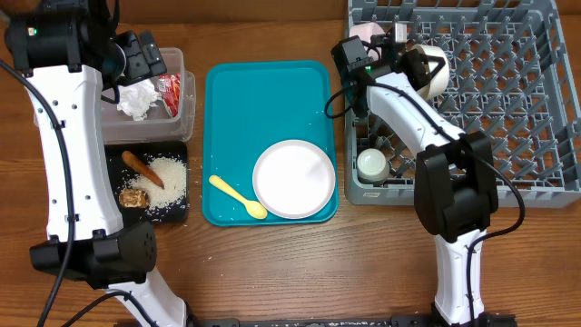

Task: Sort waste into correct bins and load items into the dishwasher
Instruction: 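Place the white bowl into the dish rack with the right gripper, then reach the right gripper to the white plate on the teal tray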

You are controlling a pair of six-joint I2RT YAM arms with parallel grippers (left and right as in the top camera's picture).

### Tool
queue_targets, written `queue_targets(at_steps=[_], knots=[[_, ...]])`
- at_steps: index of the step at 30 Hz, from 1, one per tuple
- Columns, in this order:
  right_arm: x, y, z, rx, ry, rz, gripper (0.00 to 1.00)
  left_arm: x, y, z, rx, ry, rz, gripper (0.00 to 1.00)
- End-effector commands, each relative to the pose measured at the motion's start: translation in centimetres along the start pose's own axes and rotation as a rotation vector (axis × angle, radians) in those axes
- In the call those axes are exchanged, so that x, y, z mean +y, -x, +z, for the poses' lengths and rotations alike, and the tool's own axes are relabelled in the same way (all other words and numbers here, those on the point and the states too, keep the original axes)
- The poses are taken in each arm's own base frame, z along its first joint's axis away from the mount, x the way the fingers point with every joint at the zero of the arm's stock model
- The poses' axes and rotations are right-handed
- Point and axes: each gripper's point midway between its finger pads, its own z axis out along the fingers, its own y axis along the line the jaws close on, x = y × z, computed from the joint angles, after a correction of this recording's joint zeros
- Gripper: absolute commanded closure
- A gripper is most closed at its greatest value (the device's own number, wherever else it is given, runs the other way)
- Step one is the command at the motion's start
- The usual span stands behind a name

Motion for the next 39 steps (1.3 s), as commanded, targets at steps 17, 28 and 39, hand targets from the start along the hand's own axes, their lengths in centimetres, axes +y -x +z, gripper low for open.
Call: queue_targets(at_steps=[17,28,39], knots=[[2.6,1.0,-6.4,-0.124,0.085,-0.088,0.59,-0.3,-0.1,-0.5,-0.008,-0.010,-0.002,0.00],[0.2,2.5,-7.2,-0.148,0.020,-0.003,0.00,-0.3,-0.1,-0.5,-0.008,-0.010,-0.002,0.00],[-3.6,8.1,-9.7,-0.229,0.358,0.344,0.00,-0.3,-0.1,-0.5,-0.008,-0.010,-0.002,0.00]])
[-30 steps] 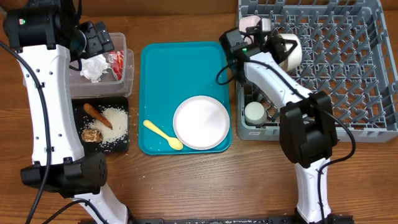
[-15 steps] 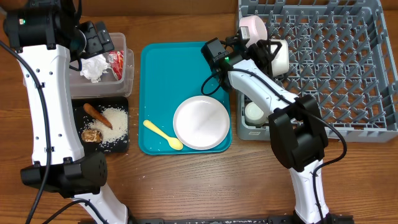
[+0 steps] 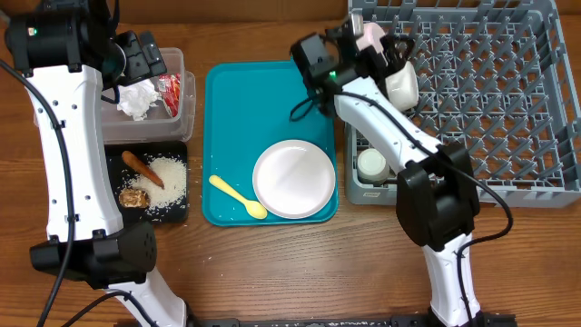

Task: Sort waste into correct bins and load items into the dishwasher
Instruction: 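Reach the right gripper to the white plate on the teal tray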

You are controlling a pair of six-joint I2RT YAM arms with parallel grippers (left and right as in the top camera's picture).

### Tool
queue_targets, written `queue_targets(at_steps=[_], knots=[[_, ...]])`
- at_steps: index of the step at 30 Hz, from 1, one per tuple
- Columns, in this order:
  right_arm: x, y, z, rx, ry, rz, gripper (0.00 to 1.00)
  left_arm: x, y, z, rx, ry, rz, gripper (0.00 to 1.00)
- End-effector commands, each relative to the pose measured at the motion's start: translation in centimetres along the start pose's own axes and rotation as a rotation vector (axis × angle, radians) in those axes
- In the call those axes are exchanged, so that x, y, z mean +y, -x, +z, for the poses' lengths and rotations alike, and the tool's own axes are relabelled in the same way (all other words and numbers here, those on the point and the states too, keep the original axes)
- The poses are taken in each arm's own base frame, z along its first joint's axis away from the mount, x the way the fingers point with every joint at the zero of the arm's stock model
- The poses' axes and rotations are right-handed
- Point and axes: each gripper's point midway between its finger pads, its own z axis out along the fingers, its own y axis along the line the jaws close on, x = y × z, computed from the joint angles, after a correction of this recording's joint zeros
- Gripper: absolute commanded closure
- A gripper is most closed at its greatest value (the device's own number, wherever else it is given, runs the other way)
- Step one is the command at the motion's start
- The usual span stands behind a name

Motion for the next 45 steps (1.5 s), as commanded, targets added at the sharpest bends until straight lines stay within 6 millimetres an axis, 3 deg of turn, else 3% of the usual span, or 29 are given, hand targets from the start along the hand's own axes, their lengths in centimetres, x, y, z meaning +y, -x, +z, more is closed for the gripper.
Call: queue_targets(at_steps=[1,4,7,9,11,13,14,15,18,21,25,27,32,35,39,45], knots=[[-2.8,3.6,-2.2,-0.062,0.191,0.166,0.00,-0.3,-0.1,-0.5,-0.008,-0.010,-0.002,0.00],[-2.0,4.1,-3.9,-0.072,0.394,0.154,0.00,-0.3,-0.1,-0.5,-0.008,-0.010,-0.002,0.00],[0.0,3.0,-6.6,-0.049,0.653,0.100,0.00,-0.3,-0.1,-0.5,-0.008,-0.010,-0.002,0.00],[2.1,1.3,-9.7,0.013,0.890,0.082,0.00,-0.3,-0.1,-0.5,-0.008,-0.010,-0.002,0.00],[4.3,-1.0,-14.3,0.113,1.192,0.033,0.00,-0.3,-0.1,-0.5,-0.008,-0.010,-0.002,0.00],[5.1,-2.8,-18.4,0.188,1.431,-0.023,0.00,-0.3,-0.1,-0.5,-0.008,-0.010,-0.002,0.00],[5.4,-3.5,-19.9,0.222,1.518,-0.045,0.02,-0.3,-0.1,-0.5,-0.008,-0.010,-0.002,0.00],[5.6,-4.3,-21.1,0.266,1.586,-0.059,0.20,-0.3,-0.1,-0.5,-0.008,-0.010,-0.002,0.00],[6.5,-6.0,-22.9,0.439,1.664,-0.005,0.25,-0.3,-0.1,-0.5,-0.008,-0.010,-0.002,0.00],[8.5,-7.8,-22.3,0.624,1.546,0.112,0.30,-0.3,-0.1,-0.5,-0.008,-0.010,-0.002,0.00],[10.8,-12.4,-18.8,0.820,1.140,0.301,0.35,-0.3,-0.1,-0.5,-0.008,-0.010,-0.002,0.00],[11.4,-14.6,-18.2,0.876,1.031,0.328,0.35,-0.3,-0.1,-0.5,-0.008,-0.010,-0.002,0.00],[12.6,-19.7,-18.5,0.998,0.909,0.317,0.39,-0.3,-0.1,-0.5,-0.008,-0.010,-0.002,0.00],[13.8,-22.2,-19.2,1.059,0.922,0.285,0.43,-0.3,-0.1,-0.5,-0.008,-0.010,-0.002,0.00],[15.1,-23.5,-20.0,1.084,0.962,0.274,0.48,-0.3,-0.1,-0.5,-0.008,-0.010,-0.002,0.00],[15.6,-23.2,-20.2,1.075,0.984,0.286,0.53,-0.3,-0.1,-0.5,-0.008,-0.010,-0.002,0.00]])
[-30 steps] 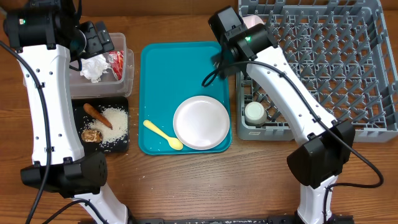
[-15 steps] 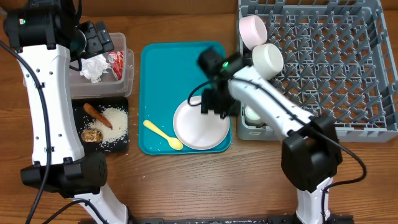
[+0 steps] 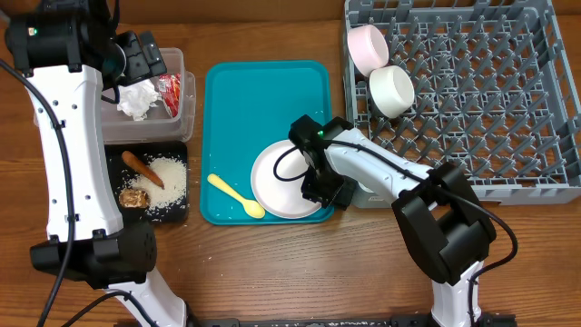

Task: Sort waste into correct bins and load items into the dishwasher
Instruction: 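Reach the right gripper to the white plate on the teal tray, then grasp the white plate rim and lift it with the right gripper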

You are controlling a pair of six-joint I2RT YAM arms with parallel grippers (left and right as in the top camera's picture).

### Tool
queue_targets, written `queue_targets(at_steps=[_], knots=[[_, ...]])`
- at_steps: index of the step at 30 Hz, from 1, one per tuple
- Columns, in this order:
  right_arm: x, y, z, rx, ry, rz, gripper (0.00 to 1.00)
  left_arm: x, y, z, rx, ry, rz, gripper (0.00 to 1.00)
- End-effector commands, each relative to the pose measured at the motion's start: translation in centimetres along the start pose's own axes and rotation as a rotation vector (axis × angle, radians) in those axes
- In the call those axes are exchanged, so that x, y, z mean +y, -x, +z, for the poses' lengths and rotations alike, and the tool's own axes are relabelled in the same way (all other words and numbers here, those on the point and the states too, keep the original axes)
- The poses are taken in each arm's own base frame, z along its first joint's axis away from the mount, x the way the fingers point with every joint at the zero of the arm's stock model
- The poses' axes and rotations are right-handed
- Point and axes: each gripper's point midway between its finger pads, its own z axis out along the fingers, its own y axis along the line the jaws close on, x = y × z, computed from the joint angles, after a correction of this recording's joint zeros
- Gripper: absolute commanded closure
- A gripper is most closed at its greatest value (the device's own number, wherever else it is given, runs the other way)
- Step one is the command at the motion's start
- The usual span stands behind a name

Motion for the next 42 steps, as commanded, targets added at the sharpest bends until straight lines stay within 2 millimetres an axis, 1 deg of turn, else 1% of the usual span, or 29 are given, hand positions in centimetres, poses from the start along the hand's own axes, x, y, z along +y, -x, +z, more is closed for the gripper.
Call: queue_targets(at_steps=[1,6,9,13,15,17,21,24,28,32,35,40,42], knots=[[0.8,-0.3,0.0,0.007,0.033,0.008,0.55,-0.3,-0.1,-0.5,-0.008,-0.011,-0.002,0.00],[1.3,0.0,-0.1,-0.003,0.053,0.002,0.62,-0.3,-0.1,-0.5,-0.008,-0.010,-0.002,0.00],[1.4,0.4,-0.7,-0.014,0.058,0.003,0.62,-0.3,-0.1,-0.5,-0.008,-0.010,-0.002,0.00],[0.7,1.7,-2.9,-0.081,0.031,0.012,0.62,-0.3,-0.1,-0.5,-0.008,-0.011,-0.002,0.00],[1.0,2.0,-4.2,-0.108,0.045,0.000,0.62,-0.3,-0.1,-0.5,-0.008,-0.011,-0.002,0.00],[1.6,1.8,-4.9,-0.119,0.065,-0.023,0.62,-0.3,-0.1,-0.5,-0.008,-0.010,-0.002,0.00],[2.2,0.8,-4.5,-0.110,0.066,-0.039,0.62,-0.3,-0.1,-0.5,-0.008,-0.010,-0.002,0.00],[1.8,0.2,-3.8,-0.107,0.040,0.001,0.62,-0.3,-0.1,-0.5,-0.008,-0.010,-0.002,0.00],[1.2,0.0,-2.5,-0.102,0.022,0.026,0.62,-0.3,-0.1,-0.5,-0.008,-0.011,-0.002,0.00],[1.5,-0.1,-1.4,-0.091,0.048,0.024,0.63,-0.3,-0.1,-0.5,-0.008,-0.011,-0.002,0.00],[1.7,-0.1,-1.2,-0.093,0.058,0.022,0.64,-0.3,-0.1,-0.5,-0.008,-0.011,-0.002,0.00],[2.6,0.5,-1.4,-0.116,0.096,0.014,0.78,-0.3,-0.1,-0.5,-0.008,-0.011,-0.002,0.00],[2.7,0.7,-1.4,-0.124,0.101,0.014,0.82,-0.3,-0.1,-0.5,-0.008,-0.011,-0.002,0.00]])
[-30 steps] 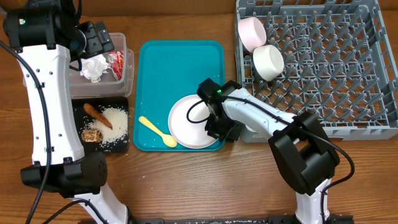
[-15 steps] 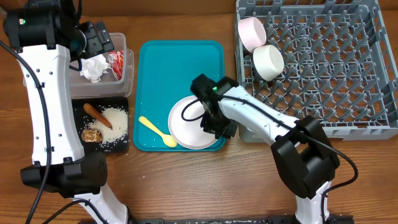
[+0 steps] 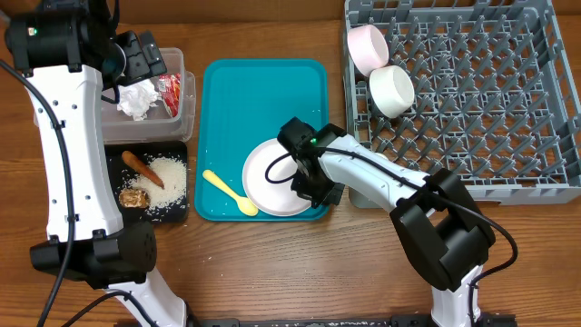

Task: Sort waste into correct bins and load items into the dishwasher
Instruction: 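Grasp the white plate rim and lift it with the right gripper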

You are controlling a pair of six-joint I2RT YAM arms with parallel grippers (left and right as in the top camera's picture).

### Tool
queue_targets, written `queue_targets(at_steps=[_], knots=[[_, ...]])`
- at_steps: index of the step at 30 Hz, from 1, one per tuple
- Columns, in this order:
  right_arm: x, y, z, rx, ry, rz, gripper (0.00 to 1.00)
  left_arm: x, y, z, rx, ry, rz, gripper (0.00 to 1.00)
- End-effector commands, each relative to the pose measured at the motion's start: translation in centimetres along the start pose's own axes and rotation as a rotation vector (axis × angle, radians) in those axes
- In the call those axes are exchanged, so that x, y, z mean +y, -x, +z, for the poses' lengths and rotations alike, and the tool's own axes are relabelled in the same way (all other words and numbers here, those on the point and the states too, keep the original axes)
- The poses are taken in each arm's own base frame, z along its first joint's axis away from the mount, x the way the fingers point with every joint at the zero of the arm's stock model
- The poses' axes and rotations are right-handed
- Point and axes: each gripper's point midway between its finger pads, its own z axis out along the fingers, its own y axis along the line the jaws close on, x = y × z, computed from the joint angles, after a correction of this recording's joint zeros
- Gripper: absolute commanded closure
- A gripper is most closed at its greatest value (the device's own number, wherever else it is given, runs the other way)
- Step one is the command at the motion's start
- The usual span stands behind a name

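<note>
A white plate (image 3: 270, 177) lies on the teal tray (image 3: 263, 100), near its front edge. Beside it on the left is a yellow spoon (image 3: 229, 192). My right gripper (image 3: 318, 188) is low on the plate's right rim; its jaws are hidden under the wrist. In the grey dishwasher rack (image 3: 472, 100), a pink cup (image 3: 366, 47) and a white bowl (image 3: 392, 89) sit at the far left. My left gripper (image 3: 143, 56) hangs open over the clear bin (image 3: 184, 100), which holds crumpled paper and a red wrapper.
A black tray (image 3: 179, 207) with rice, a sausage and other food scraps sits left of the teal tray, in front of the clear bin. The right forearm crosses the rack's front left corner. Bare wooden table shows along the front.
The right gripper has moved a little left along the plate's rim. Plate and spoon now lie slightly further left on the tray. The left arm has not moved.
The right gripper was at the rack's far left holding the white bowl. Then it was over the pink cup, with the bowl set in the rack. Then it was down at the plate's right rim, and now the plate has shifted left. The left arm stayed still.
</note>
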Motion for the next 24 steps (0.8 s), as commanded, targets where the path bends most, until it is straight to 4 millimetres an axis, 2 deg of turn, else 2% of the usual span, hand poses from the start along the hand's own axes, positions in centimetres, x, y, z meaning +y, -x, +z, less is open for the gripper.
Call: queue_targets(at_steps=[1,5,10,13,16,18,21,24], knots=[[0.2,0.3,-1.0,-0.026,0.024,0.006,0.84,-0.3,-0.1,-0.5,-0.008,-0.011,-0.002,0.00],[0.1,0.3,-1.0,-0.028,0.022,0.002,0.96,-0.3,-0.1,-0.5,-0.008,-0.010,-0.002,0.00],[0.3,0.5,-1.2,-0.035,0.025,-0.022,0.96,-0.3,-0.1,-0.5,-0.008,-0.011,-0.002,0.00],[0.5,1.4,-2.6,-0.063,0.034,-0.061,0.96,-0.3,-0.1,-0.5,-0.008,-0.011,-0.002,0.00],[1.5,2.7,-5.7,-0.112,0.088,-0.137,0.96,-0.3,-0.1,-0.5,-0.008,-0.011,-0.002,0.00],[2.4,3.7,-8.6,-0.160,0.139,-0.193,0.96,-0.3,-0.1,-0.5,-0.008,-0.011,-0.002,0.00],[3.5,5.6,-14.4,-0.266,0.222,-0.257,0.96,-0.3,-0.1,-0.5,-0.008,-0.011,-0.002,0.00],[2.9,8.2,-20.6,-0.397,0.261,-0.263,0.96,-0.3,-0.1,-0.5,-0.008,-0.011,-0.002,0.00]])
